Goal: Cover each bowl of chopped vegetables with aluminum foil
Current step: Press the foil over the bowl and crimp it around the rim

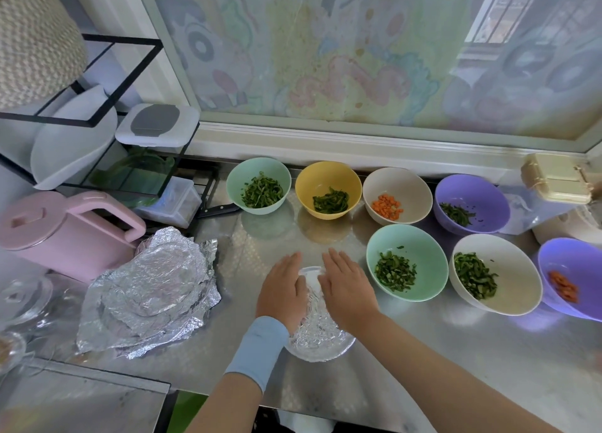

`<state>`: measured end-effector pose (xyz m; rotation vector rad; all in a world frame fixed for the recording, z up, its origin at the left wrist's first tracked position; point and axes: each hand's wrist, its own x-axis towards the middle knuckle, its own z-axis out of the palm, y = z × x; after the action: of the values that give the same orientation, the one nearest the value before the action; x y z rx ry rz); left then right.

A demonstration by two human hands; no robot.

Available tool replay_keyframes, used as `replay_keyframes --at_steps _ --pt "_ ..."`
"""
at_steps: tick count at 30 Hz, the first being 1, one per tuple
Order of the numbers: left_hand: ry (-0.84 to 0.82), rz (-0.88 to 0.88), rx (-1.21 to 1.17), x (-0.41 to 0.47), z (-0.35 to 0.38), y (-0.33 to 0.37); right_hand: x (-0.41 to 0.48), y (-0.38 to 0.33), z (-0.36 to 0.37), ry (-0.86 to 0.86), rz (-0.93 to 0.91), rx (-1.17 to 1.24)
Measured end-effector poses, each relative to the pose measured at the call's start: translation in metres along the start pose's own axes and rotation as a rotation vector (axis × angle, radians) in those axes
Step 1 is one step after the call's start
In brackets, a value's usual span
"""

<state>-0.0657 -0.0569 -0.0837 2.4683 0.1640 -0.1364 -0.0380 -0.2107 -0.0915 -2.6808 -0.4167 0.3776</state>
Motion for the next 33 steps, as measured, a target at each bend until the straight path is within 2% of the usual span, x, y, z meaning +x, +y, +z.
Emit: replay_keyframes --at_steps 2,5,13,17,20,23,28,33 --pt "-0.119 0.172 0.167 0.001 0.006 0.000 -0.010 -0.006 0.010 -0.007 -0.064 -0.125" --pt "-0.149 0.254 0.367 -0.002 0.014 -0.013 -0.017 -0.002 0.016 0.018 -0.075 -0.156" --pt "-0.110 0.178 0.280 -0.007 0.016 -0.018 -0.028 0.021 0.014 0.004 -0.081 0.015" --pt "-0.064 0.102 0.183 -0.024 0.017 -0.027 -0.027 0.023 0.011 -0.009 -0.110 0.011" --pt "-0.012 0.167 0.361 -0.039 0.017 -0.032 -0.022 0.022 0.009 -0.012 -0.162 -0.045" --pt "-0.046 0.303 0.464 -0.039 0.016 -0.024 -0.021 0.022 0.009 0.027 -0.189 -0.145" --pt "-0.135 0.313 0.511 -0.037 0.020 -0.022 -0.040 0.023 0.021 0.065 -0.216 -0.130" --pt "-0.120 0.308 0.512 -0.037 0.020 -0.020 -0.041 0.025 0.018 0.056 -0.217 -0.082"
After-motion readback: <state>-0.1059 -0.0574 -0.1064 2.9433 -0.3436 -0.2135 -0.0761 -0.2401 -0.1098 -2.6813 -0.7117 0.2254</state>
